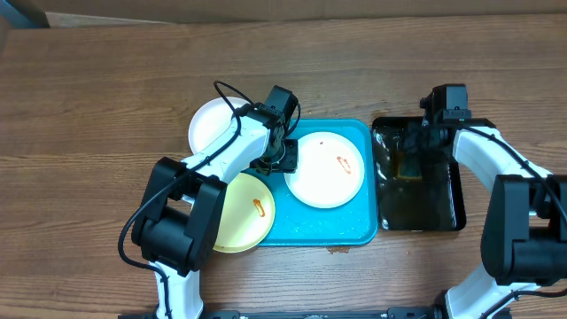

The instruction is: Clean dirty plates on tray and stack at the side

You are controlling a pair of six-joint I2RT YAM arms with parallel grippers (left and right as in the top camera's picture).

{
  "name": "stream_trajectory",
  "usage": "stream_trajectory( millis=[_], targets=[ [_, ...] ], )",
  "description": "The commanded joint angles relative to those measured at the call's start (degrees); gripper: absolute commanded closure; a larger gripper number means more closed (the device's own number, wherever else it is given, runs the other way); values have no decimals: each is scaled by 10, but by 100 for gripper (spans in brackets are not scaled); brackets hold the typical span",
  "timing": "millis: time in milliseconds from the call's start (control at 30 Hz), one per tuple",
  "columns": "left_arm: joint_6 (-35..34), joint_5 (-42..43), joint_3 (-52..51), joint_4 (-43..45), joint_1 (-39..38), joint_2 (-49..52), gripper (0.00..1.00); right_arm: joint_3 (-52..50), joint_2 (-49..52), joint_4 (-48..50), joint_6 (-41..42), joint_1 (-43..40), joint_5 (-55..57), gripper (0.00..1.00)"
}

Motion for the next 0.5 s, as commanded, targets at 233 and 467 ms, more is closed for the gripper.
stream_trajectory(
  millis=[233,467],
  targets=[
    [9,-4,-4,0,2,7,57,-9,1,-9,-2,6,0,33],
    [9,-4,-4,0,2,7,55,-30,0,21,-2,6,6,92]
  ],
)
